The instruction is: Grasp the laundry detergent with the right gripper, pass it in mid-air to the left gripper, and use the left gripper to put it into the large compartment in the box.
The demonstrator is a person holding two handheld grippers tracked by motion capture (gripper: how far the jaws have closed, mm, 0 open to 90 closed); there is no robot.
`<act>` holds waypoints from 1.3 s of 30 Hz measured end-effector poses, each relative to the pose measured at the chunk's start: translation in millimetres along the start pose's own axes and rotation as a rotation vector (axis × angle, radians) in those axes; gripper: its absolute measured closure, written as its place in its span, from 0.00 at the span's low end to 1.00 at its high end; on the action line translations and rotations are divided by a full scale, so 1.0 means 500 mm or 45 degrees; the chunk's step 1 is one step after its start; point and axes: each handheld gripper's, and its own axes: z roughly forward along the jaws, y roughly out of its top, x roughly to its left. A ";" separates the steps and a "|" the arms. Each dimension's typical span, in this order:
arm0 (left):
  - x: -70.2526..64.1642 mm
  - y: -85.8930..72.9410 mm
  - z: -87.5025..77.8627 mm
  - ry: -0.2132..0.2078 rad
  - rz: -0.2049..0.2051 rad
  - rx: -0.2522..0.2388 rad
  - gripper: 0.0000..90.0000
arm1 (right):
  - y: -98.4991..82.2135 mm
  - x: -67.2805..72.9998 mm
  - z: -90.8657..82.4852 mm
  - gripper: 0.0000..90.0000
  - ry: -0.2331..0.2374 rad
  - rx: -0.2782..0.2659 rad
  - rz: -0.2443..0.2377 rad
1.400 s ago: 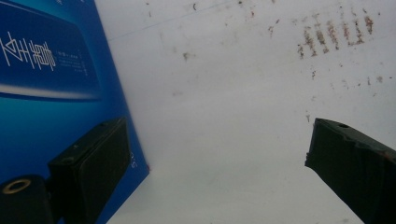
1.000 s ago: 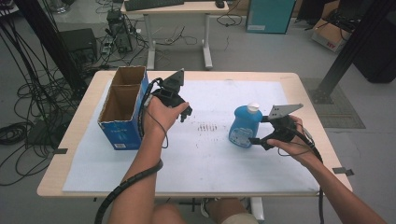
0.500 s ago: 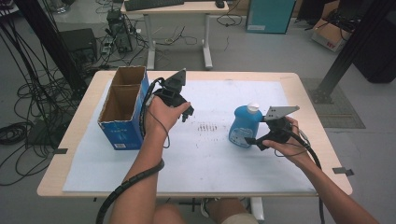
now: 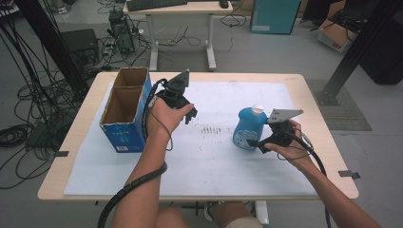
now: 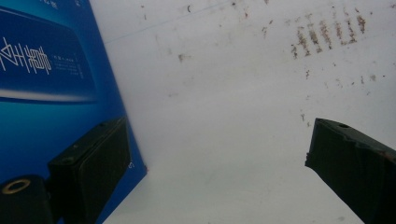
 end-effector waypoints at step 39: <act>-0.007 0.002 -0.009 -0.001 0.013 -0.016 0.07 | 0.000 0.007 0.006 0.02 -0.006 -0.050 0.001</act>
